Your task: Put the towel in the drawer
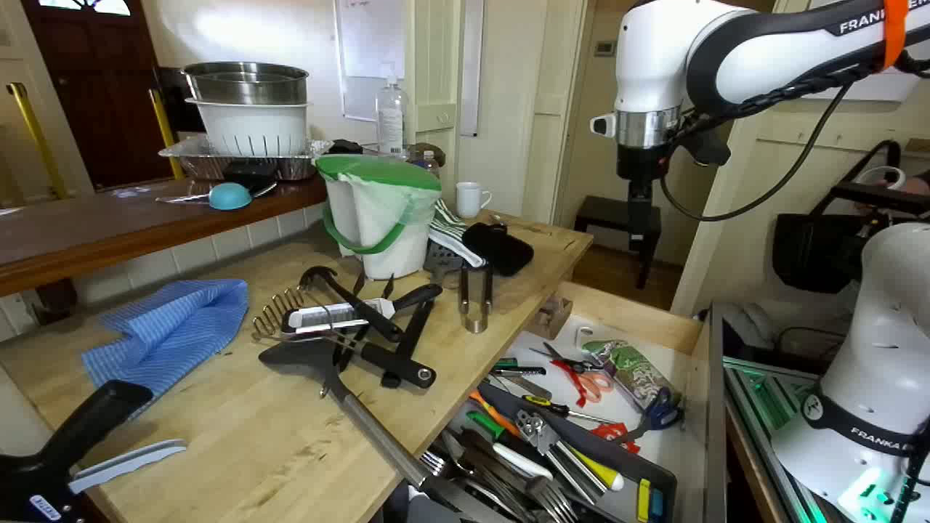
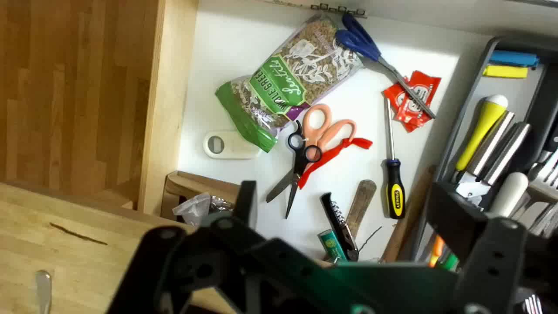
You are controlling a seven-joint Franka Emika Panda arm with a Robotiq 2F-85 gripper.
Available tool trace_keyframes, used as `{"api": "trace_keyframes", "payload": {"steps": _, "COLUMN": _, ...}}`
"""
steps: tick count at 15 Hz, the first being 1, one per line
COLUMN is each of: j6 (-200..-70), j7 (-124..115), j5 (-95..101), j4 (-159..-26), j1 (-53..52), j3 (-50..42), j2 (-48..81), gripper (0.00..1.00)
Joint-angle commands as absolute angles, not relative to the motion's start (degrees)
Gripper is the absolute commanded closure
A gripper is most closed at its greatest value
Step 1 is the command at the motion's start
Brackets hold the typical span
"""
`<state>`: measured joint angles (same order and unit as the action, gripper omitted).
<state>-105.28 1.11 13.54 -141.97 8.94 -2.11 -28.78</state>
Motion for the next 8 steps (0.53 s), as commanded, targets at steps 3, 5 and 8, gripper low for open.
{"api": "trace_keyframes", "payload": {"steps": 3, "j6": -105.1, "j7": 0.7, "j5": 13.9, "j4": -141.9, "j1": 7.9, "j3": -3.0, "j2": -28.8, "gripper": 0.0}}
{"api": "trace_keyframes", "payload": {"steps": 5, "j6": -108.5, "j7": 0.3, "j5": 14.2, "j4": -142.8, "j1": 7.8, "j3": -3.0, "j2": -29.9, "gripper": 0.0}}
{"api": "trace_keyframes", "payload": {"steps": 8, "j6": -118.6, "j7": -2.4, "j5": 14.9, "j4": -139.7, "j1": 8.8, "j3": -3.4, "j2": -28.0, "gripper": 0.0}}
